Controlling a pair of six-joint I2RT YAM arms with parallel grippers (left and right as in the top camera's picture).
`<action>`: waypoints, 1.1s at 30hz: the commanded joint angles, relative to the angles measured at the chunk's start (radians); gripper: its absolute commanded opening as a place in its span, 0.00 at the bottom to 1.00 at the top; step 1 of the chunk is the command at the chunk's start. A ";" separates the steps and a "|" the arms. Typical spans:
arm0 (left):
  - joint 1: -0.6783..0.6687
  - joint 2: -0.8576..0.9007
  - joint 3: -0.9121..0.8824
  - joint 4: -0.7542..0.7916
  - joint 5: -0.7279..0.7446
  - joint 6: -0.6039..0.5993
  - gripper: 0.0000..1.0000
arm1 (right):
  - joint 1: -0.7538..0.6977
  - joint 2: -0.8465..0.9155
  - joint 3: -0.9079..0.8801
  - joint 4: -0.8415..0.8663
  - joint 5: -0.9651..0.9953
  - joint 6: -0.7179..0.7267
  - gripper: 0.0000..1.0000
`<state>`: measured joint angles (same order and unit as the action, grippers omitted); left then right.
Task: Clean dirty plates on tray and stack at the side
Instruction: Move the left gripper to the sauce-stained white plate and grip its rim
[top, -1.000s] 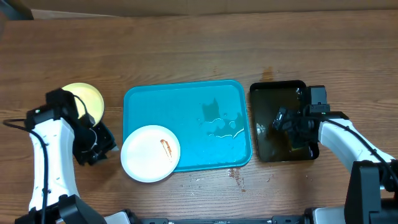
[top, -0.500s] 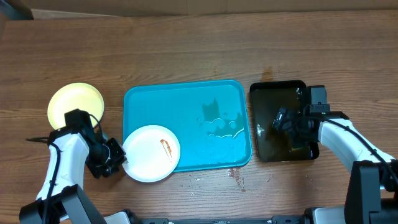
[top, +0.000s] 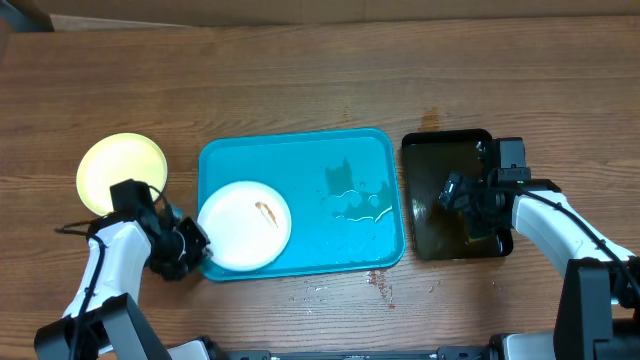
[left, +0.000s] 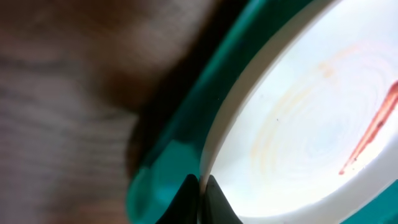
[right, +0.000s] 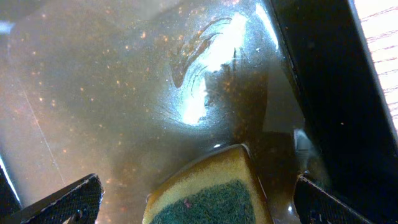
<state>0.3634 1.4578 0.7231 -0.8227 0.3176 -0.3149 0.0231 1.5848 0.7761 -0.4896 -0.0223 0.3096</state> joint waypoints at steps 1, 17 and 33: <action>-0.064 -0.010 -0.008 0.066 0.103 0.000 0.04 | -0.004 0.018 -0.018 -0.001 0.003 0.004 1.00; -0.388 -0.010 -0.007 0.277 -0.094 -0.121 0.04 | -0.004 0.018 -0.018 -0.001 0.003 0.004 1.00; -0.390 -0.010 0.039 0.372 -0.199 0.055 0.47 | -0.004 0.018 -0.018 -0.001 0.003 0.004 1.00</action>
<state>-0.0200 1.4578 0.7219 -0.4419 0.1608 -0.3527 0.0231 1.5848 0.7761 -0.4896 -0.0223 0.3096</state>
